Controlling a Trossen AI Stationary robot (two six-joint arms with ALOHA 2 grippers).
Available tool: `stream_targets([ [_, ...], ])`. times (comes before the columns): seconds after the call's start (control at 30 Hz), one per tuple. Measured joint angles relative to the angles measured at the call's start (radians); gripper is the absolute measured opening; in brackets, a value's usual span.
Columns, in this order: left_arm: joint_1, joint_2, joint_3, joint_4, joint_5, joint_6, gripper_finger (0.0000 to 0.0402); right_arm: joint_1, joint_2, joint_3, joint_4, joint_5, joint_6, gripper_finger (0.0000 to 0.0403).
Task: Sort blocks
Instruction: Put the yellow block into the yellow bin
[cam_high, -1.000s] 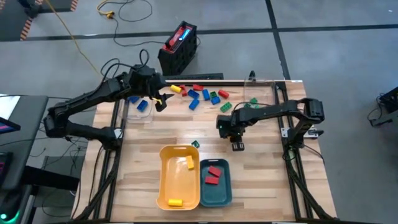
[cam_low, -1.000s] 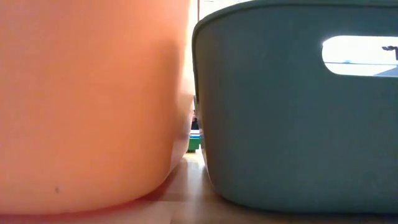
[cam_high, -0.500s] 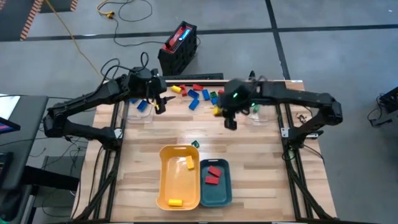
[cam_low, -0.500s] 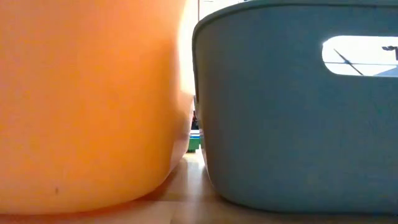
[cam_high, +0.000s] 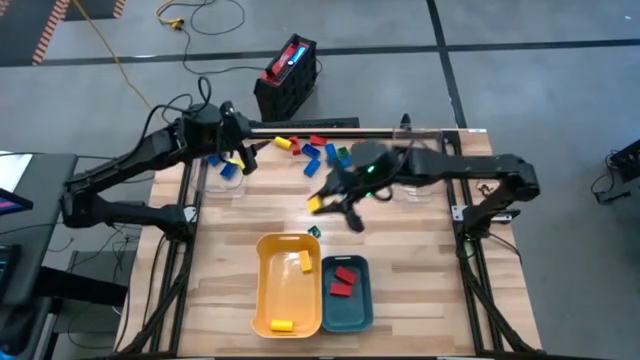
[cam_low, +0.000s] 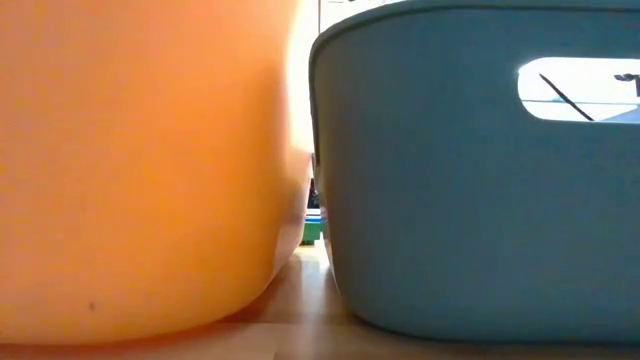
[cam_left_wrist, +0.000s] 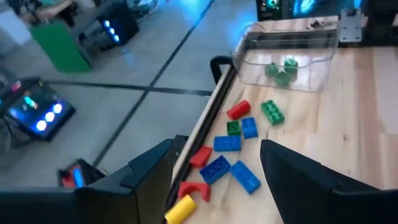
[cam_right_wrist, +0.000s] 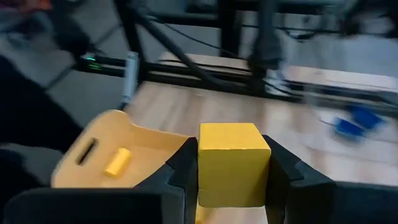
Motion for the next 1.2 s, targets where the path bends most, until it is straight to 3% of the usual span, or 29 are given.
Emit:
stream_targets([
  [0.33,0.004,-0.05,0.0,-0.07,0.088,0.027,0.0233,0.146,0.315,0.288,0.001,0.043,0.067,0.0126],
  [0.7,-0.037,-0.199,0.0,-0.158,0.104,-0.026,0.0233,0.204,0.639,0.575,-0.286,0.09,0.207,0.0125],
  [1.2,-0.069,-0.2,0.0,-0.218,0.07,-0.072,0.0233,0.217,0.803,0.628,-0.54,0.092,0.202,0.0124],
])
